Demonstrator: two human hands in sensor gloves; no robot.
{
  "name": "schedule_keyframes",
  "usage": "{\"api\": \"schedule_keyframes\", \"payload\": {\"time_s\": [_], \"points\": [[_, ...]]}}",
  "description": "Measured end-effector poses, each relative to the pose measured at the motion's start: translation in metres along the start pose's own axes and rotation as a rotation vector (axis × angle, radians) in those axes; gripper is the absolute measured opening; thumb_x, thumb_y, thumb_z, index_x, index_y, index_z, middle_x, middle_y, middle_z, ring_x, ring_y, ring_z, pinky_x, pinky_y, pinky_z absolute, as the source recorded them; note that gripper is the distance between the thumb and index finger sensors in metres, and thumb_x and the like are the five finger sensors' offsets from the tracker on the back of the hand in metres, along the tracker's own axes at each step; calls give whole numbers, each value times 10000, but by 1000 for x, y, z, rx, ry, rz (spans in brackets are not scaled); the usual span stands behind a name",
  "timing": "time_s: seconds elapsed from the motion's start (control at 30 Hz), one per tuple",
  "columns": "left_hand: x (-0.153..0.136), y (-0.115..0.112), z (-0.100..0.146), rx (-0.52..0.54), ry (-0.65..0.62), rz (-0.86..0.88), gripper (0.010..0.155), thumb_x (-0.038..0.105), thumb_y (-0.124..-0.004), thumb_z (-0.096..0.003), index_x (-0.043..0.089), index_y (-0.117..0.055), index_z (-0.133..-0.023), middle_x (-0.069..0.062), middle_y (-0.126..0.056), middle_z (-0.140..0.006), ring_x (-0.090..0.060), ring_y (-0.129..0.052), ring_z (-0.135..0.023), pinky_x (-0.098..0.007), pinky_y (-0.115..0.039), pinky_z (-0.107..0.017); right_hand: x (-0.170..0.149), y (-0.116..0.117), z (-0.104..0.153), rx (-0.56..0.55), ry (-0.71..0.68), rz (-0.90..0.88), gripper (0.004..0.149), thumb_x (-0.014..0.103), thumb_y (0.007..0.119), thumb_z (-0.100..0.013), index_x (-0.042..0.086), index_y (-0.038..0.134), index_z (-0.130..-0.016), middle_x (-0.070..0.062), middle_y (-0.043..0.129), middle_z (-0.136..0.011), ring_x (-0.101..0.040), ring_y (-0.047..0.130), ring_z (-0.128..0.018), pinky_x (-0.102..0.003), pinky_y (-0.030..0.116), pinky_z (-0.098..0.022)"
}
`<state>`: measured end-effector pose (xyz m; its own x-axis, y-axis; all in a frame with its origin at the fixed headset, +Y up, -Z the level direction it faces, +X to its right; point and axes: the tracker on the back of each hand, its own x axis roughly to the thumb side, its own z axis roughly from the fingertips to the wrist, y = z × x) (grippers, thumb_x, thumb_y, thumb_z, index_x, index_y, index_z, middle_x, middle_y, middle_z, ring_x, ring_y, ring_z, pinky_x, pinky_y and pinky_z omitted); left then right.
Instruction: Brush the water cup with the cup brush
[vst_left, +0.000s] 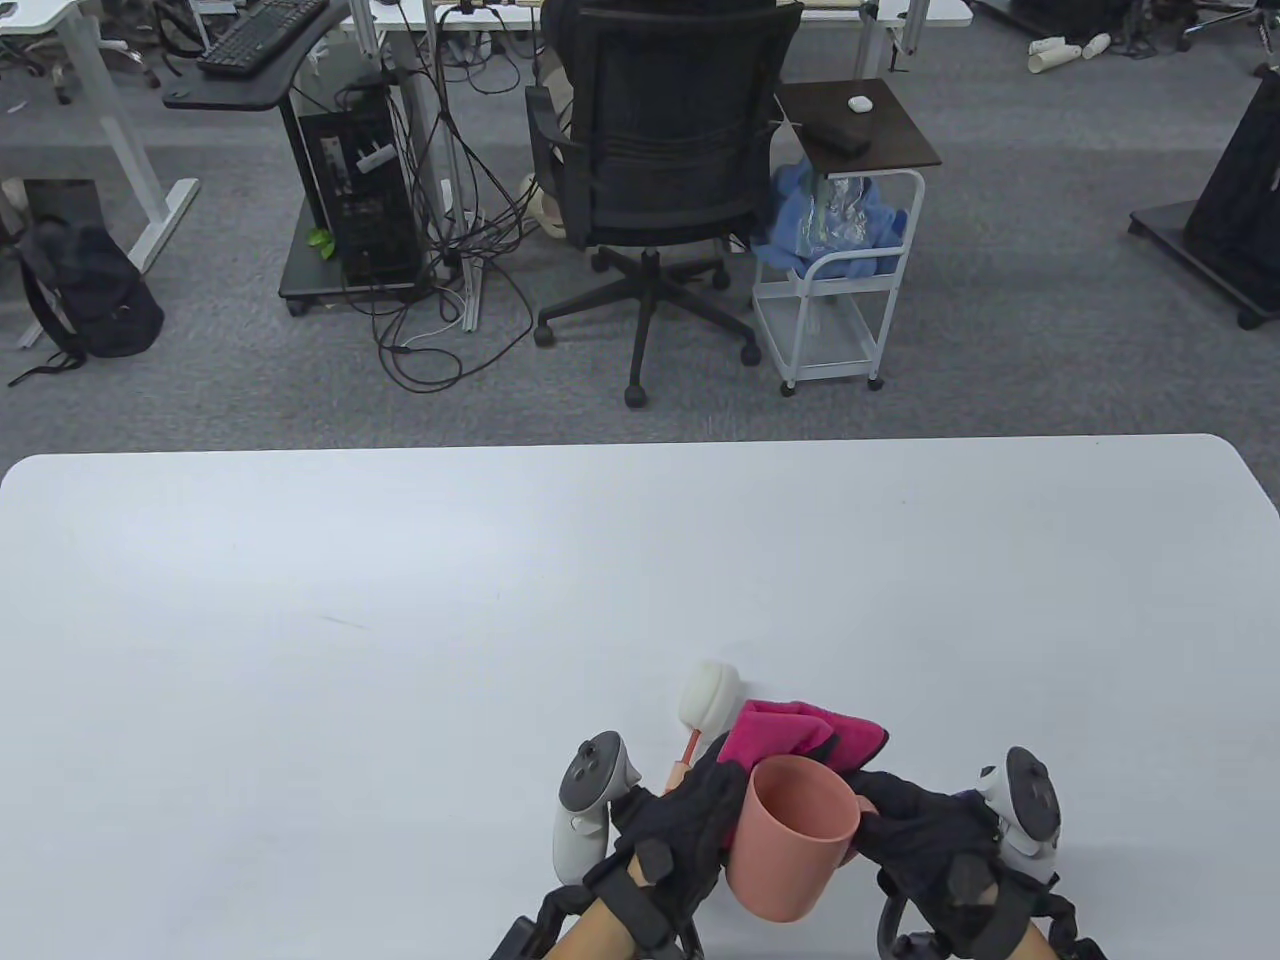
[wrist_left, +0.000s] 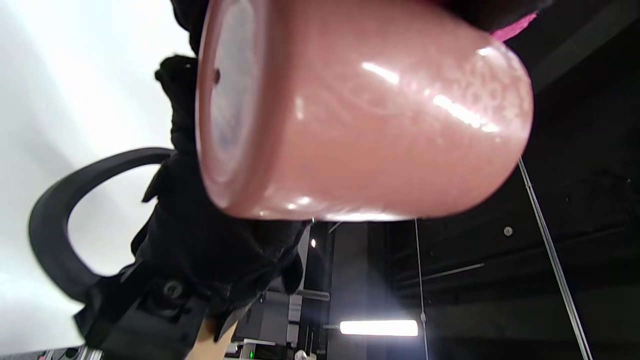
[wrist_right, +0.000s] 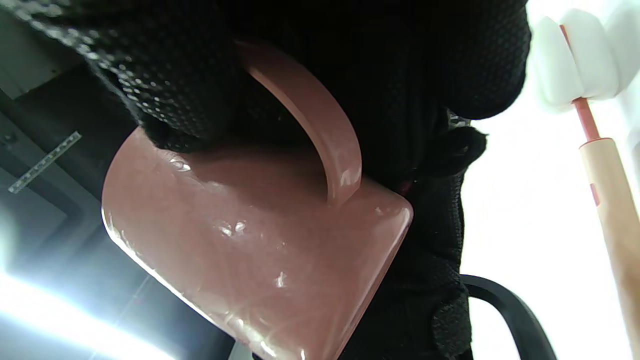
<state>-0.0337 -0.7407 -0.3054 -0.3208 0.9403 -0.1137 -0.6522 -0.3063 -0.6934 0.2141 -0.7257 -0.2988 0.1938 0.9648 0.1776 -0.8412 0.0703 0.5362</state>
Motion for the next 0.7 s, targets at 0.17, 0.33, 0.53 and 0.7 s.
{"api": "schedule_keyframes", "payload": {"time_s": [0.17,0.33,0.53,0.7], "points": [[11,14,9,128,-57,-12,608,581,-552,-512,447,-393,-1084,13,-558,-1116,-338,-639,-1069,-559,-537,-816,6,-8,1,-57,-34,57,340,420,881,-440,237,887,-727,-130,850,-893,-342,926,-707,-510,716,-580],[19,35,20,254,-139,58,614,582,-553,-511,450,-383,-1086,5,-531,-1127,-348,-627,-1070,-565,-530,-811,11,-37,13,-289,-9,238,338,391,887,-440,224,888,-733,-148,836,-905,-355,926,-692,-516,712,-571],[25,46,26,283,-186,99,618,579,-554,-513,435,-383,-1089,-14,-532,-1123,-358,-640,-1058,-568,-534,-803,-2,-58,20,-415,181,533,337,380,897,-441,220,894,-737,-154,836,-910,-362,928,-697,-516,709,-579],[26,48,27,290,-188,108,621,579,-555,-512,431,-381,-1090,-15,-532,-1122,-362,-642,-1055,-571,-535,-801,-20,-68,21,-436,294,557,333,365,897,-455,212,889,-751,-162,825,-925,-368,920,-725,-516,702,-603]]}}
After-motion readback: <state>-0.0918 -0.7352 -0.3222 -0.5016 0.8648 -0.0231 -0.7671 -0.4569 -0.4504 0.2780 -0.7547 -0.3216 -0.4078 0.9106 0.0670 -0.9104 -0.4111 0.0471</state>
